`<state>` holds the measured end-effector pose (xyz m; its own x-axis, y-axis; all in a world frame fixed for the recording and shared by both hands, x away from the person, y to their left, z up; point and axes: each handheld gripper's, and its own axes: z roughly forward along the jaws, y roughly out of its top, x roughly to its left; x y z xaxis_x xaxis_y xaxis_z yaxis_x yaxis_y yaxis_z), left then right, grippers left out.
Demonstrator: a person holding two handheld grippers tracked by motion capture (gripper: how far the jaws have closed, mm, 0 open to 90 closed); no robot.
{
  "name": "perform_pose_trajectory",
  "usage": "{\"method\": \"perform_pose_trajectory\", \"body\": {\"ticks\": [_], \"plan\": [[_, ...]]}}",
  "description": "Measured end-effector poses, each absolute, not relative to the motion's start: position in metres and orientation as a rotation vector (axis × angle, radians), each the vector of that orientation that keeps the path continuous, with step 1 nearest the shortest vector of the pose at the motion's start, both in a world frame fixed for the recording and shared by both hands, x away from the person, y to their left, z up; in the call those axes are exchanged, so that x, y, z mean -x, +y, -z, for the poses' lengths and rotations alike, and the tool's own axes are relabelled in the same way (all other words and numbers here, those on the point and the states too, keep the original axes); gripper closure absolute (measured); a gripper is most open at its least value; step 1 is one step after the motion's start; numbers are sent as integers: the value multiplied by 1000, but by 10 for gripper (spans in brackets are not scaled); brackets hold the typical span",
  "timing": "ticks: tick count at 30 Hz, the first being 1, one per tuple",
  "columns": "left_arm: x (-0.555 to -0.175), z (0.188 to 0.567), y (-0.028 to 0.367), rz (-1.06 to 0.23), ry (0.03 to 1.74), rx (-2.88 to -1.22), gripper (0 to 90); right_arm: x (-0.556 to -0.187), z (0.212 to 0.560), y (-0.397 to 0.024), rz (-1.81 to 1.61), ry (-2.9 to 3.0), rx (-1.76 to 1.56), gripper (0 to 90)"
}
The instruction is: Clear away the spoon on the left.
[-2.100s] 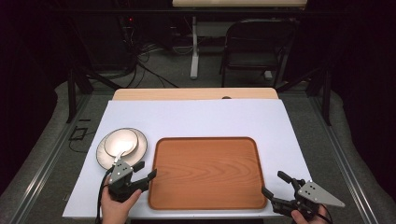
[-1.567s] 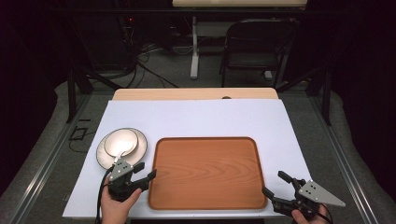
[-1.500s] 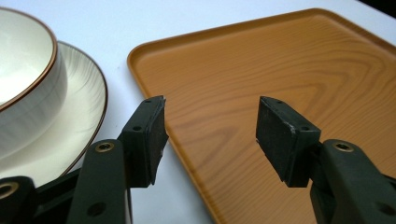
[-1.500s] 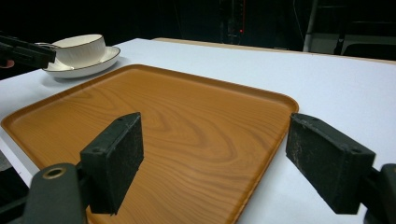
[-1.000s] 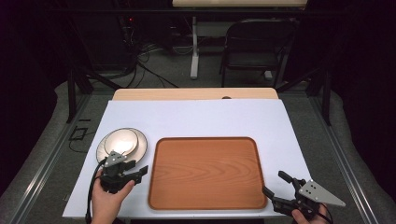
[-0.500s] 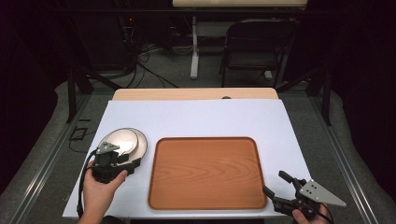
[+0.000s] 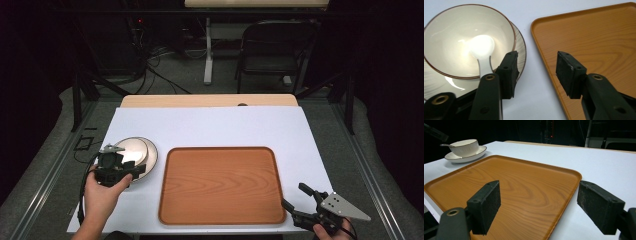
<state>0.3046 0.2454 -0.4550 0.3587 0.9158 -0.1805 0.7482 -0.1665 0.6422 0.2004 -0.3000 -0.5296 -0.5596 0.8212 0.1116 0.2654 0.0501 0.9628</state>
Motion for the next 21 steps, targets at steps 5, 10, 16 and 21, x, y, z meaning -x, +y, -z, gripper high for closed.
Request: {"method": "perform_pose_trajectory", "body": {"ticks": [5, 10, 16, 21], "plan": [[-316, 449, 250, -347, 1486, -2002, 632, -201, 530, -300, -1533, 1857, -1089, 184], [-325, 449, 254, -336, 1525, -2018, 709, -201, 530, -301, -1532, 1856, -1088, 183], [-330, 454, 259, -307, 1558, -2023, 817, -201, 530, -301, -1531, 1850, -1083, 183], [-328, 457, 259, -278, 1567, -2031, 860, -201, 530, -302, -1531, 1850, -1085, 183]]}}
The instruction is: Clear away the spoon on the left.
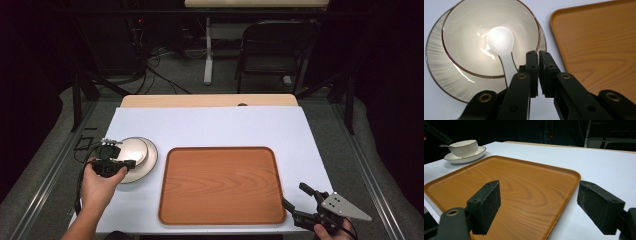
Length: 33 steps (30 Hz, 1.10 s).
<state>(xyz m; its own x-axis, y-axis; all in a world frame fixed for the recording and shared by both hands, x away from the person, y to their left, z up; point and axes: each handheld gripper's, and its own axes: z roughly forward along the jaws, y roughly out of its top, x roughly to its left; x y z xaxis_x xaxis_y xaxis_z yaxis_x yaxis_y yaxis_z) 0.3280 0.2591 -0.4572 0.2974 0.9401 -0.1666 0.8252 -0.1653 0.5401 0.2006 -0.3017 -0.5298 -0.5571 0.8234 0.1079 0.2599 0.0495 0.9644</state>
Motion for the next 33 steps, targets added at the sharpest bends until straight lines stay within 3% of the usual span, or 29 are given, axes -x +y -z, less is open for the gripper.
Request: {"method": "perform_pose_trajectory", "body": {"ticks": [13, 33], "plan": [[-322, 462, 273, -279, 1608, -2024, 864, -201, 530, -302, -1533, 1850, -1088, 183], [-337, 462, 305, -465, 1707, -1978, 898, -201, 530, -302, -1532, 1848, -1084, 183]]}}
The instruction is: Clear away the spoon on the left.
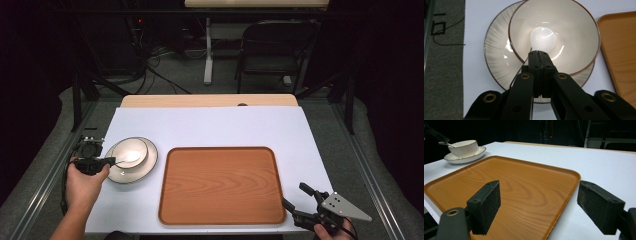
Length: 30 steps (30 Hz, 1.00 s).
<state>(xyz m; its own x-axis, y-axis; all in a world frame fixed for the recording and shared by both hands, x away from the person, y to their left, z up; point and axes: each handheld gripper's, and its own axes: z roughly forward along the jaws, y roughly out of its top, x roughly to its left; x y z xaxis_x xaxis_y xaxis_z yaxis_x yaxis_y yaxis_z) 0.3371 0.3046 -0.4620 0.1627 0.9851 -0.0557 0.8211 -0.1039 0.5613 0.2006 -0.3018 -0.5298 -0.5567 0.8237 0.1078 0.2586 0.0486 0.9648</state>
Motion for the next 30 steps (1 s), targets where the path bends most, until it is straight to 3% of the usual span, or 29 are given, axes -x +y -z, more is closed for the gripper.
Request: {"method": "perform_pose_trajectory", "body": {"ticks": [22, 30], "plan": [[-327, 463, 300, -518, 1681, -2054, 900, -201, 530, -302, -1535, 1847, -1088, 184], [-341, 472, 318, -558, 1743, -1976, 900, -200, 530, -302, -1532, 1846, -1089, 183]]}}
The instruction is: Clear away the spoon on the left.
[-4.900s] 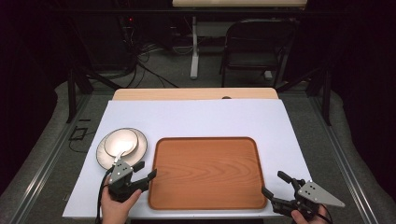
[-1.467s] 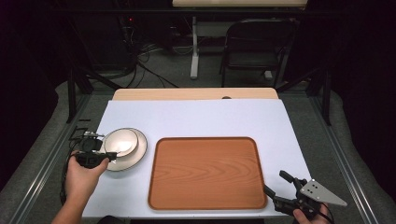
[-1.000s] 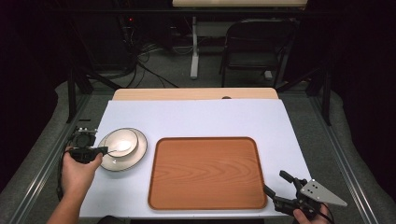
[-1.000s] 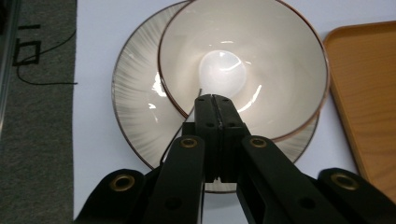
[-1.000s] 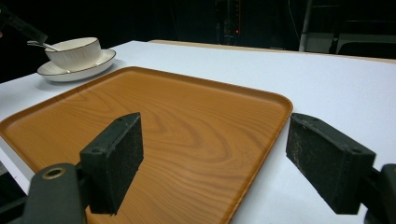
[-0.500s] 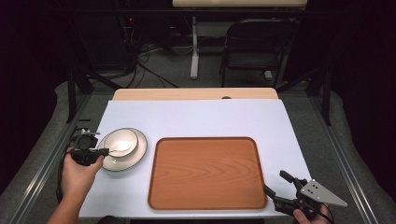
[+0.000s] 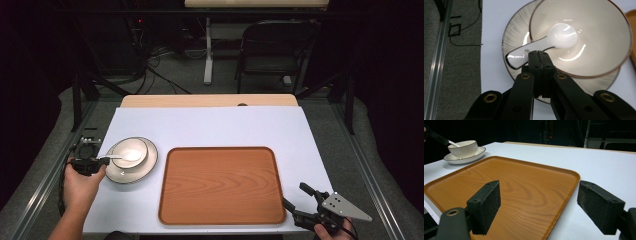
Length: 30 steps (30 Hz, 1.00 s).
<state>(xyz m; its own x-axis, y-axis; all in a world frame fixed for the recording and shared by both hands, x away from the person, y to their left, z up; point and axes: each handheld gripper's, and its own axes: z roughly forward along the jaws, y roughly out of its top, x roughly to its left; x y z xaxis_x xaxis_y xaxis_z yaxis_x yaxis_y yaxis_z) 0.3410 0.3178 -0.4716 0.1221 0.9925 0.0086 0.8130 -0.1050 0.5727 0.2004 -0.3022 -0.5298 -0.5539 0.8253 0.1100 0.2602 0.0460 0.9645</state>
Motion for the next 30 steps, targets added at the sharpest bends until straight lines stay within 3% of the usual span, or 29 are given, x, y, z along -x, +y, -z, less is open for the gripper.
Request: {"method": "perform_pose_trajectory", "body": {"ticks": [10, 23, 30], "plan": [[-357, 474, 329, -591, 1761, -1867, 900, -201, 530, -302, -1534, 1846, -1088, 183], [-373, 472, 337, -501, 1813, -1780, 895, -201, 530, -302, -1538, 1844, -1093, 183], [-373, 469, 344, -420, 1842, -1714, 703, -201, 530, -303, -1535, 1844, -1094, 183]]}}
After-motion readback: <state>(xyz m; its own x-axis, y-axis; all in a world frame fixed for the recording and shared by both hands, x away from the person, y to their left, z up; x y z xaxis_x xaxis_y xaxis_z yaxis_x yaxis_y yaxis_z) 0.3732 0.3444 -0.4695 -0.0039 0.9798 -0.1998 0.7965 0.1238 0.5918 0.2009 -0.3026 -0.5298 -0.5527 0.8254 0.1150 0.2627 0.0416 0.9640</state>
